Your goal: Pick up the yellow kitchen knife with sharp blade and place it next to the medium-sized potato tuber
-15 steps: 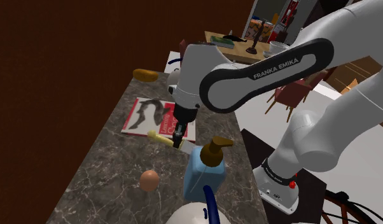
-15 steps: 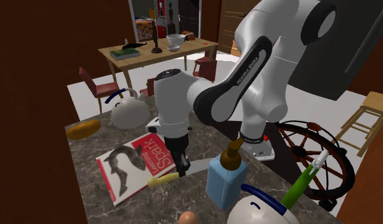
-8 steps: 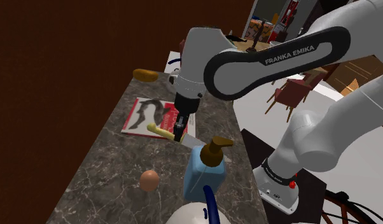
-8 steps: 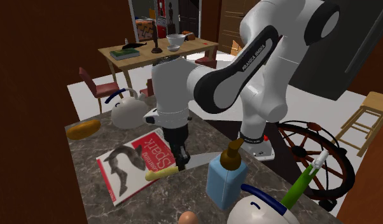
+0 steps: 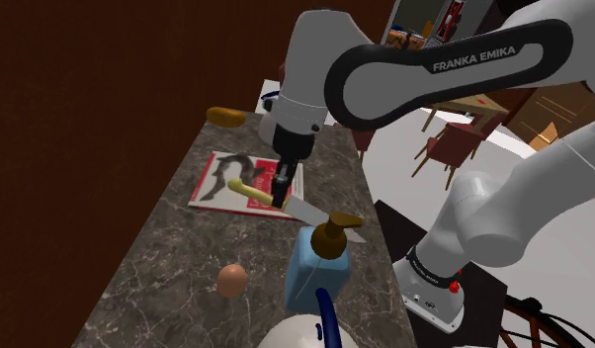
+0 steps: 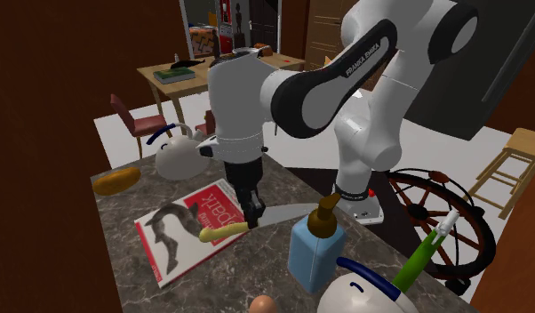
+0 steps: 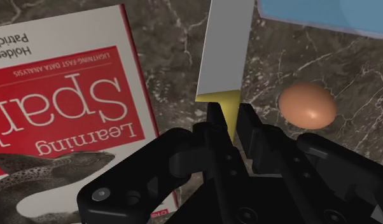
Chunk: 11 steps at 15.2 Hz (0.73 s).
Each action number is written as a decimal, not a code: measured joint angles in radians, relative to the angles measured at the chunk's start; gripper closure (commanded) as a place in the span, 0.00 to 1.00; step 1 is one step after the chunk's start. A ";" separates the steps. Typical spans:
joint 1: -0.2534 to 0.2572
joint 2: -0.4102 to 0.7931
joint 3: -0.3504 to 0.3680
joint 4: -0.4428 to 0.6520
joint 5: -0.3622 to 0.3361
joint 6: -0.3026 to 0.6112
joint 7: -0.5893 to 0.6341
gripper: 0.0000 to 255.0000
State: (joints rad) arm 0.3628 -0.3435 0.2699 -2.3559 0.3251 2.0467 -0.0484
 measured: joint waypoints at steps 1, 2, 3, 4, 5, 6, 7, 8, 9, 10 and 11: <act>0.000 -0.006 -0.001 0.008 -0.001 -0.014 0.003 1.00; 0.000 -0.014 -0.002 0.012 -0.001 -0.026 0.005 1.00; -0.005 -0.012 -0.010 0.018 -0.005 -0.032 -0.005 1.00; -0.014 -0.009 -0.025 0.022 -0.011 -0.038 -0.023 1.00; -0.024 -0.004 -0.040 0.029 -0.018 -0.045 -0.043 1.00; -0.033 0.003 -0.053 0.033 -0.024 -0.047 -0.061 1.00; -0.045 0.015 -0.070 0.046 -0.033 -0.053 -0.084 1.00; -0.055 0.024 -0.083 0.051 -0.039 -0.055 -0.103 1.00; -0.067 0.024 -0.102 0.051 -0.046 -0.061 -0.129 1.00; -0.077 0.033 -0.118 0.063 -0.053 -0.069 -0.150 1.00; -0.087 0.047 -0.132 0.081 -0.061 -0.077 -0.169 1.00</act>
State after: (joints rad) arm 0.2757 -0.2965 0.1380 -2.2752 0.2646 1.9696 -0.2173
